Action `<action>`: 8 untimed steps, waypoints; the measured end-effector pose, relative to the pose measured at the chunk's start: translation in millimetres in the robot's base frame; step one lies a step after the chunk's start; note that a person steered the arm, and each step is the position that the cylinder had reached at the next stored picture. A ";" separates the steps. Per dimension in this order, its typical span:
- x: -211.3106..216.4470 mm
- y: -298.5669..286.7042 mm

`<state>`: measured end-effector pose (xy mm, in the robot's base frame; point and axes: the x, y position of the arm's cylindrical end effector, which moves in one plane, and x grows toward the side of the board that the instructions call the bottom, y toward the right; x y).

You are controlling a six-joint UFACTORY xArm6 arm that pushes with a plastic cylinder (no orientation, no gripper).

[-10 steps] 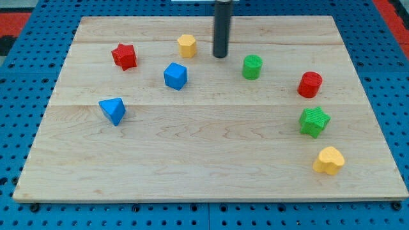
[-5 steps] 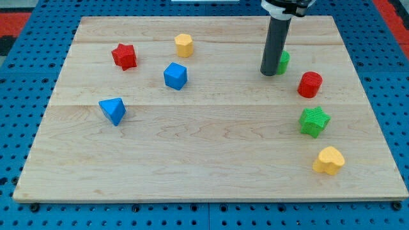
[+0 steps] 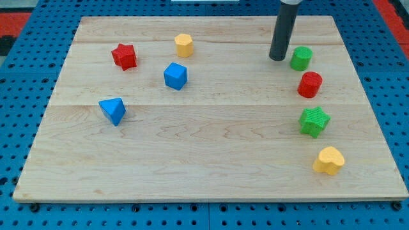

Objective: Push the green circle along with red circle towards the green star

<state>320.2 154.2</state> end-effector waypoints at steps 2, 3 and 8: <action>-28.5 20.1; -32.8 54.8; 30.9 46.4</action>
